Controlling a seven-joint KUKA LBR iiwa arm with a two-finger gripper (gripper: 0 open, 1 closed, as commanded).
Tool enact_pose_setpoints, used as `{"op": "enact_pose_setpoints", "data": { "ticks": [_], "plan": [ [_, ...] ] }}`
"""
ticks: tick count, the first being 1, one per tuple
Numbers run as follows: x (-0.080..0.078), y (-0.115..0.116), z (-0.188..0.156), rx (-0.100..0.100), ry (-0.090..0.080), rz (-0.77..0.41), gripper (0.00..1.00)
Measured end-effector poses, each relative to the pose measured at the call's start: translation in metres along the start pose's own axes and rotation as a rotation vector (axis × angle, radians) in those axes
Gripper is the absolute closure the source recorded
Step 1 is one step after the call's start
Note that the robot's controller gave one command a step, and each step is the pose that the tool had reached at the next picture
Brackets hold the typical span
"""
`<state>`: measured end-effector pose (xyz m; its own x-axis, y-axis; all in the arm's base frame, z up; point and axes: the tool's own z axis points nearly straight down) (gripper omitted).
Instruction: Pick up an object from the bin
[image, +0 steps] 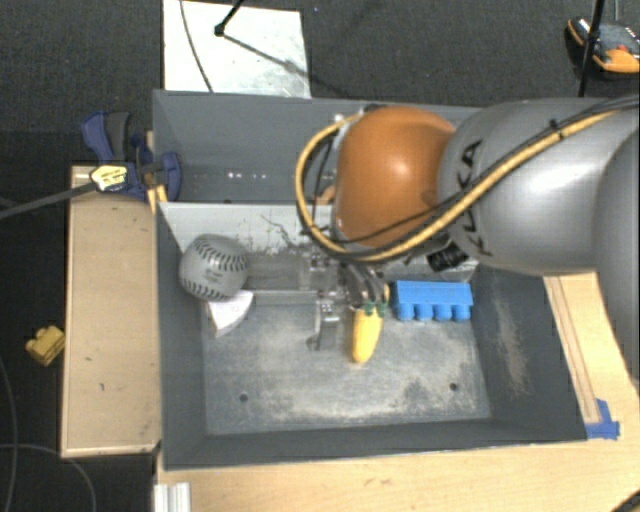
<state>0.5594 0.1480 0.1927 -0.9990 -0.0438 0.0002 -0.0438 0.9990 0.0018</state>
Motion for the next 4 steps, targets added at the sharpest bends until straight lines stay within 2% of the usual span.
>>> {"op": "enact_pose_setpoints", "data": {
  "ticks": [1, 2, 3, 4],
  "plan": [
    [-0.01, -0.033, -0.012, 0.003, -0.006, 0.037, 0.0],
    [0.008, -0.041, 0.008, 0.001, -0.004, -0.066, 0.0],
    [0.017, -0.068, 0.014, 0.001, -0.002, -0.123, 0.0],
    [0.009, -0.105, 0.016, 0.001, -0.004, -0.099, 0.0]
  ]
}}
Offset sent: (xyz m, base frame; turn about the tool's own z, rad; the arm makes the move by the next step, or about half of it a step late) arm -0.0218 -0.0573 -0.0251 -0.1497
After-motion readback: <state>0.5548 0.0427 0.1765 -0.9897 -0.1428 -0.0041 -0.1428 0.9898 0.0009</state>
